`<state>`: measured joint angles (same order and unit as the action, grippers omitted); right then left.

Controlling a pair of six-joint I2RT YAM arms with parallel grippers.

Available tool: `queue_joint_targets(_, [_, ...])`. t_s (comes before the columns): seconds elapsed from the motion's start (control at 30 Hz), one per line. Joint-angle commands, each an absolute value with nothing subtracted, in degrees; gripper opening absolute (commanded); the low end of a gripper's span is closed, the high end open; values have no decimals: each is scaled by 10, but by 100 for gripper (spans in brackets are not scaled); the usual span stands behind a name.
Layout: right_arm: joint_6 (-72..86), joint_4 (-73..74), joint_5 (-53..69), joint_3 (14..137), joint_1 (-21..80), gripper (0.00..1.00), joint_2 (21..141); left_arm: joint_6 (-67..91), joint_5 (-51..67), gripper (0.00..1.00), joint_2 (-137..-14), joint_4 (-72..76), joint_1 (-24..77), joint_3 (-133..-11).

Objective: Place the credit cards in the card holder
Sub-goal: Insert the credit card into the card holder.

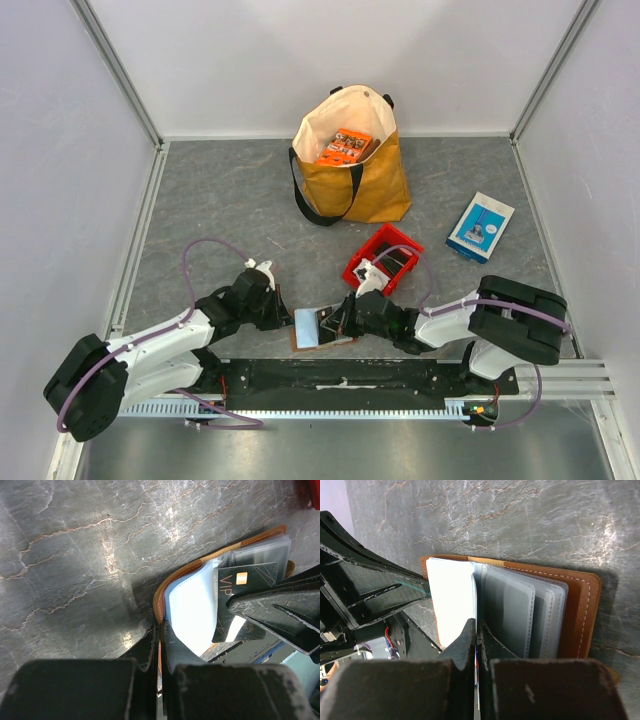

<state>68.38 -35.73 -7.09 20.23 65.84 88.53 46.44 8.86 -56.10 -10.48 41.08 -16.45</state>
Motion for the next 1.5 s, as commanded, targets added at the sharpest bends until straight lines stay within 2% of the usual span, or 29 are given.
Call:
queue_joint_targets(0.0, [665,-326,-51,207,664,0,912,461,80,2,-556,-91,412,-159])
queue_joint_targets(0.37, [674,-416,-62,178,664,0,921,463,72,2,-573,-98,412,-163])
queue_joint_targets(0.63, [584,-376,-50,196,631,0,921,455,74,2,-551,-105,412,-149])
queue_joint_targets(1.0, [564,-381,-35,200,614,0,940,445,79,2,-565,-102,412,-156])
queue_joint_targets(1.47, [555,-322,-82,188,599,0,904,442,79,2,-565,-104,412,-152])
